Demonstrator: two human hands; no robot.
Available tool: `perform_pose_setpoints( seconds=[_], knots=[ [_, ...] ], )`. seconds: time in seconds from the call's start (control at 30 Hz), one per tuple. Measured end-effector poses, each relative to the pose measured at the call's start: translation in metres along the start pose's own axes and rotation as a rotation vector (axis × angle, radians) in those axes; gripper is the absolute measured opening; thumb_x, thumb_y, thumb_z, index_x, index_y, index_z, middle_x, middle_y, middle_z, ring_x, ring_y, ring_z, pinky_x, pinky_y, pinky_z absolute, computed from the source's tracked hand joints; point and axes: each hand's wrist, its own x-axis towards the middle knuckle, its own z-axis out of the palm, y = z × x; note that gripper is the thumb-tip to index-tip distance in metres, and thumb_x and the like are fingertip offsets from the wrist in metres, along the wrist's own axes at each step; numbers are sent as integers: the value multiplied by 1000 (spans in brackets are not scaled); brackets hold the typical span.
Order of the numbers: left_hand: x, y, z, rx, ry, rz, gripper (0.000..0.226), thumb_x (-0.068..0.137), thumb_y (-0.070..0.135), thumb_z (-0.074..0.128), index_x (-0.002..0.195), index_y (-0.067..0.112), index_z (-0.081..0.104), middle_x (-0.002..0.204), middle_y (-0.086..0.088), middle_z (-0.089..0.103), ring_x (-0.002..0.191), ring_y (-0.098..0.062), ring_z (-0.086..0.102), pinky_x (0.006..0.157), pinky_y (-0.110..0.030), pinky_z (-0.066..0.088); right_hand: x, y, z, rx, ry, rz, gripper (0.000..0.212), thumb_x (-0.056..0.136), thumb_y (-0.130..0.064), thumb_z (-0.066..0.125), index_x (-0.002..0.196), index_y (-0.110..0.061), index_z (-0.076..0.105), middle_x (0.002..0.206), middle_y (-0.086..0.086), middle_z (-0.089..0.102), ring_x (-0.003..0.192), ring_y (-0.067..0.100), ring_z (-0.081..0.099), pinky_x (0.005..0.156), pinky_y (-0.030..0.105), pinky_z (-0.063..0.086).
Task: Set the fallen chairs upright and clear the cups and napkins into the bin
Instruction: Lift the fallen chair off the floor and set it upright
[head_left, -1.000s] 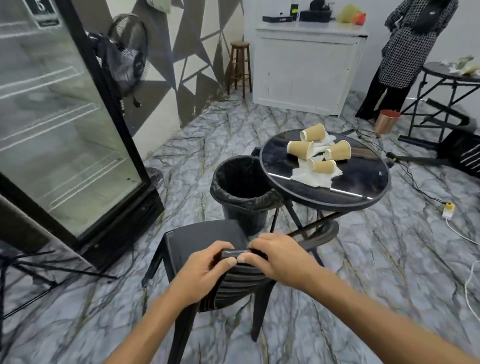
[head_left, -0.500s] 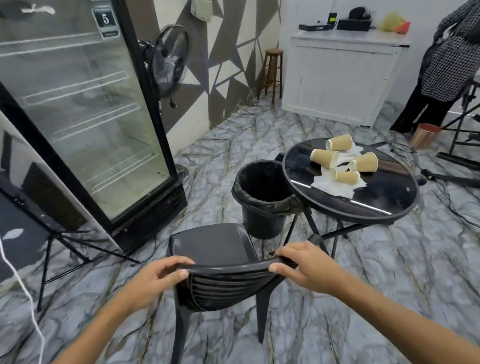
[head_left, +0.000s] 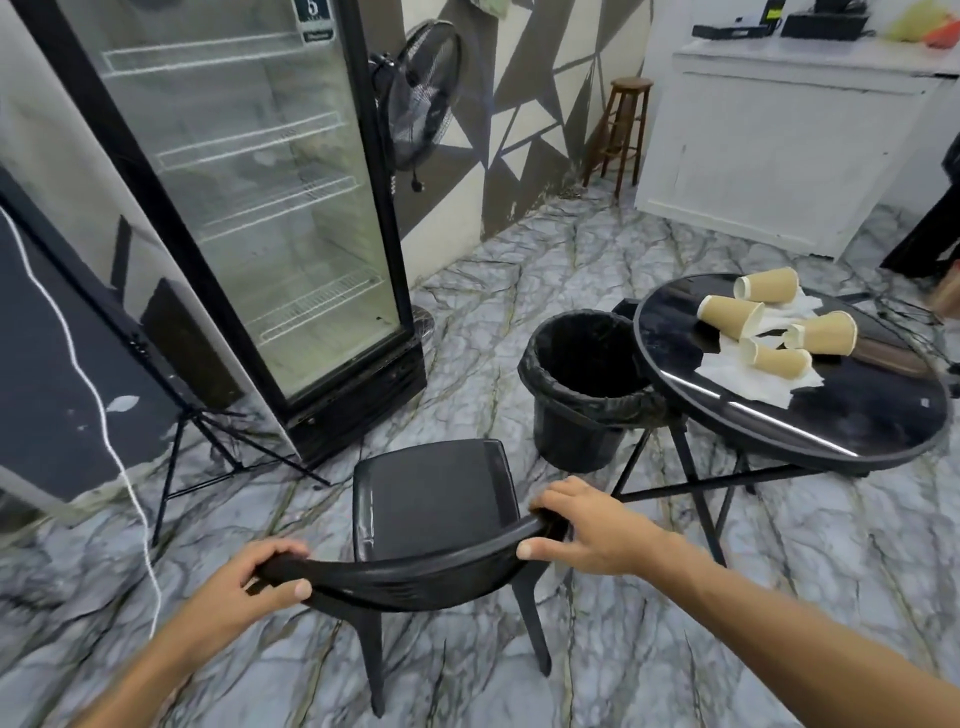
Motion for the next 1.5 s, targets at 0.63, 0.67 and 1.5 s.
perform_pose_setpoints(
  seconds=[0.63,0.67,1.5],
  knots=[
    [18,-9,-4,40,38,21,72,53,77,77,101,23,69,89,-3,69,81,-25,64,72,-34,45,13,7,10,26,54,22,66,76,-87,48,90,-23,60,82,-11,53,83,2,44,76,25,41],
    [18,-7,-3,46,46,29,73,53,78,76,100,23,70,89,-3,69,79,-24,64,70,-32,44,13,7,8,11,52,24,69,76,-87,47,87,-21,59,81,-9,54,82,2,44,76,27,43],
    [107,85,95,169,-232,306,56,47,76,75,87,37,71,89,-1,67,76,-5,62,65,-21,46,-139,63,2,-6,200,318,60,82,-83,45,84,-23,54,81,-4,49,83,-1,41,71,19,37]
  ],
)
